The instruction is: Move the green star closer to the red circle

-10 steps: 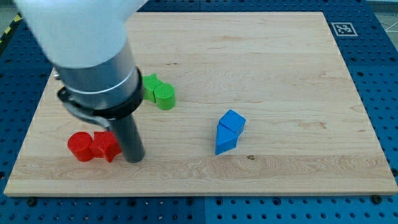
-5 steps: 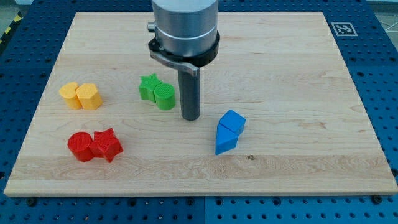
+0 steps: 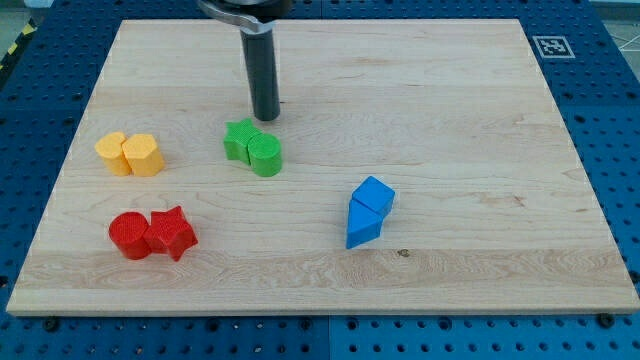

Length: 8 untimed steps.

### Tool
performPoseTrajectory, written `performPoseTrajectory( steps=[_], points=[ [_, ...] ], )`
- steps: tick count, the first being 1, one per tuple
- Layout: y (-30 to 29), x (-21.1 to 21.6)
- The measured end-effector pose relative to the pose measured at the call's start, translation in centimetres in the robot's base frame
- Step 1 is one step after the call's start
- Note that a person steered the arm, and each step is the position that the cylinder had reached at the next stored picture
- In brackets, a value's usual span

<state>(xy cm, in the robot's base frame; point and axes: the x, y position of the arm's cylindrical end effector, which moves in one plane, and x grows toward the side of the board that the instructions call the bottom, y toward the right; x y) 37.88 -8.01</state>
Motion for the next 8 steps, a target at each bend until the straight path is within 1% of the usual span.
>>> performPoseTrajectory(
  steps=[1, 2, 5, 6, 7, 8],
  points=[
    [-0.1, 0.0],
    [-0.2, 1.0],
    [-0.6, 6.8],
    [-1.2, 7.9],
    [-1.5, 5.9],
    [-3.4, 5.4]
  ],
)
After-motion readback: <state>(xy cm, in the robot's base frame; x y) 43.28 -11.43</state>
